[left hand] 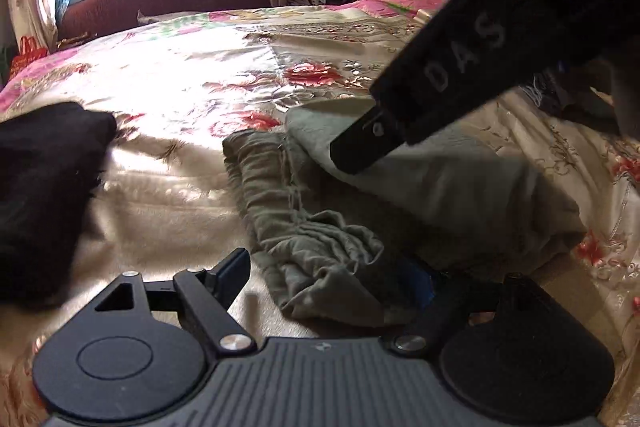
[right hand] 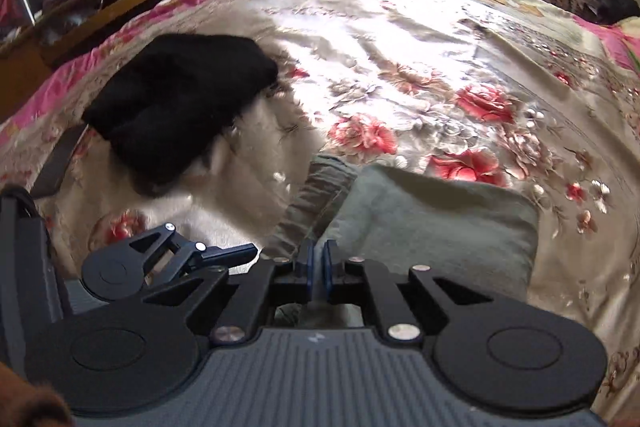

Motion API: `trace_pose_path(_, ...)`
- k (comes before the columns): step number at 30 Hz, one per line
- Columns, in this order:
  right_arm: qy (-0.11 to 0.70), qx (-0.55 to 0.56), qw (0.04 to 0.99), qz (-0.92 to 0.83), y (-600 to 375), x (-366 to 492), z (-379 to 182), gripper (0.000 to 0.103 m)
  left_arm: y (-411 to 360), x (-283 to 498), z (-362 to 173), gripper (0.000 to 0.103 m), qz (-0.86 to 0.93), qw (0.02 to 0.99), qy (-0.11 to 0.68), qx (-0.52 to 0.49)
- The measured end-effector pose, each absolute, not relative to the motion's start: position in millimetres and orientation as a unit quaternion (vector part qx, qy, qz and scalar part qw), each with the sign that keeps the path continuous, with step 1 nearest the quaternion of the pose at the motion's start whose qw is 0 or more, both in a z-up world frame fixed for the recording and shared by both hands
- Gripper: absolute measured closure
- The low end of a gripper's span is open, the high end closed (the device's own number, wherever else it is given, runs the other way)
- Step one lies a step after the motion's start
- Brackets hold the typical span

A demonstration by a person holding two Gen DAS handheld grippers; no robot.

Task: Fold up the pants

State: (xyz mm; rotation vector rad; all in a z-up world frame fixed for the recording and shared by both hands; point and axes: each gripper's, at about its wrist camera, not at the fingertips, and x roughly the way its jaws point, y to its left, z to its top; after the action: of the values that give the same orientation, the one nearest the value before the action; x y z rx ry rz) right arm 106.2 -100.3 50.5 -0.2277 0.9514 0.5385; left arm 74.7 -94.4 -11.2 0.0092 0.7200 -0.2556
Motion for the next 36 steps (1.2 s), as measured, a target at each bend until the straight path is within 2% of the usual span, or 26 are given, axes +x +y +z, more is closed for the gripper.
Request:
trace_pose_path(4, 0.470, -0.102, 0.839, 0.255, -92.1, 108.4, 33.5, 0.101, -81.2, 74.4, -9.8, 0.010, -0.129, 0.927, 0.350, -0.031)
trace_pose_path(7, 0.454, -0.131, 0.850, 0.235, -90.5, 104.6, 41.4, 0.101, -81.2, 73.8, -11.2, 0.010, -0.130, 0.929, 0.347, -0.024)
trace_pose_path(10, 0.434, -0.162, 0.864, 0.197, -95.6, 101.3, 53.7, 0.094, -84.0, 74.5, -10.9, 0.010, -0.135, 0.931, 0.340, -0.019)
trace_pose_path(12, 0.430, -0.166, 0.869, 0.180, -94.9, 104.4, 54.0, 0.078, -83.7, 74.9, -10.4, 0.010, -0.138, 0.932, 0.336, -0.019)
trace_pose_path(14, 0.438, -0.174, 0.865, 0.172, -88.1, 109.2, 45.6, 0.070, -82.5, 73.8, -9.2, 0.010, -0.140, 0.933, 0.332, -0.020)
trace_pose_path(18, 0.450, -0.216, 0.856, 0.133, -75.2, 119.7, 25.4, 0.066, -79.1, 64.3, -2.8, 0.010, -0.139, 0.939, 0.314, -0.022)
trace_pose_path(24, 0.476, -0.224, 0.843, 0.116, -83.3, 144.9, 11.9, 0.071, -75.1, 39.9, 15.9, 0.010, -0.141, 0.949, 0.280, -0.036)
trace_pose_path(25, 0.487, -0.208, 0.839, 0.124, -88.4, 148.7, 13.9, 0.077, -75.4, 33.8, 20.1, 0.010, -0.151, 0.947, 0.278, -0.050)
trace_pose_path(26, 0.497, -0.193, 0.836, 0.130, -93.0, 151.5, 16.7, 0.088, -76.2, 30.4, 22.9, 0.010, -0.157, 0.946, 0.278, -0.060)
trace_pose_path(29, 0.496, -0.173, 0.838, 0.147, -101.8, 151.1, 30.1, 0.096, -85.1, 29.4, 31.3, 0.006, -0.187, 0.935, 0.284, -0.101)
trace_pose_path(36, 0.496, -0.097, 0.844, 0.180, -129.5, 150.3, 49.1, 0.099, -123.0, 53.2, 21.6, 0.006, -0.173, 0.917, 0.348, -0.086)
